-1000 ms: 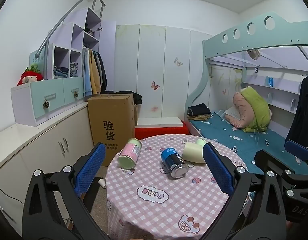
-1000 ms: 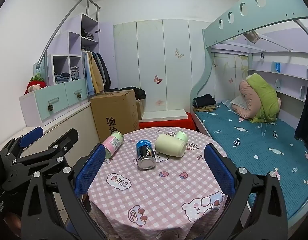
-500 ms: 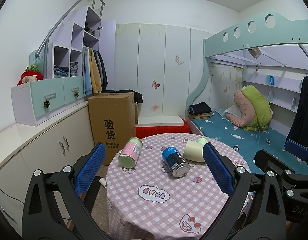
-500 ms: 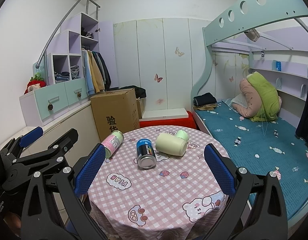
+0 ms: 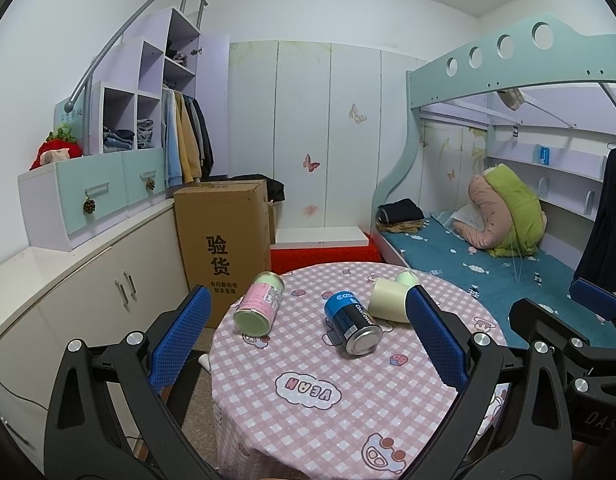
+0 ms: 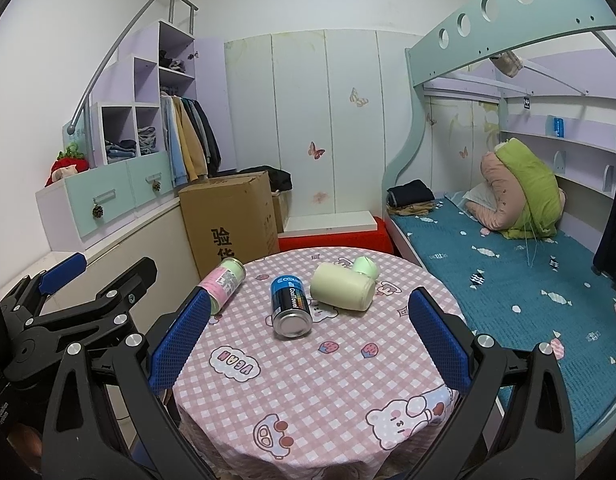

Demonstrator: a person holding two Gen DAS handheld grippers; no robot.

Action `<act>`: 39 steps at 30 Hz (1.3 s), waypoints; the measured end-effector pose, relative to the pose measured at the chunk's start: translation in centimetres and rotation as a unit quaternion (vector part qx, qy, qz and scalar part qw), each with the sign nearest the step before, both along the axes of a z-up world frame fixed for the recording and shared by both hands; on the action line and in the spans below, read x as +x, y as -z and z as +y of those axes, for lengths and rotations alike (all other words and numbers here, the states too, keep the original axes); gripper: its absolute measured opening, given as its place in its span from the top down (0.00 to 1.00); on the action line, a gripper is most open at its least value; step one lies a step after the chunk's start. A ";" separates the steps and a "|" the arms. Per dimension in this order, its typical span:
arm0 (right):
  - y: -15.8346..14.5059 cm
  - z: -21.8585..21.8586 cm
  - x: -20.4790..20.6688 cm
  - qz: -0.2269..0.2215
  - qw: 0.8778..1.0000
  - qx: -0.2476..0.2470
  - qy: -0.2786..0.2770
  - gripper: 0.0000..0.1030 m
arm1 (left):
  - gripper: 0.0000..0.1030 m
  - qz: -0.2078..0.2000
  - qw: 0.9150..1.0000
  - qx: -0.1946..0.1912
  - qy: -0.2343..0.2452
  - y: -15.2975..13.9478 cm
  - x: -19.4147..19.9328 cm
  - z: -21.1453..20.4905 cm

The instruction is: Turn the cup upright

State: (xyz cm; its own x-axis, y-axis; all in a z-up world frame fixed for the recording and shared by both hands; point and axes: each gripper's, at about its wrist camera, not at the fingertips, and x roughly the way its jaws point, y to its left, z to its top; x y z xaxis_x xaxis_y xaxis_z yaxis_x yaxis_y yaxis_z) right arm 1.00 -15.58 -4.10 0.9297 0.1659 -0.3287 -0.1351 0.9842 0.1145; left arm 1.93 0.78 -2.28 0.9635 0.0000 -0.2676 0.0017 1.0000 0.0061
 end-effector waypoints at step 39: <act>5.1 -1.2 13.5 0.116 0.993 -0.001 -0.006 0.07 | 0.05 0.165 0.986 -0.014 -0.003 6.2 13.7 1.3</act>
State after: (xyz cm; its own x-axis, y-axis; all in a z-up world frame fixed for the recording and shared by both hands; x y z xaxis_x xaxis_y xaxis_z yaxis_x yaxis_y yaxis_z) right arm 14.48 -16.74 -9.21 0.8272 0.1760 -0.5336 -0.1174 0.9829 0.1421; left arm 15.59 2.10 -8.52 0.8241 -0.0068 -0.5665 -0.0064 0.9998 -0.0213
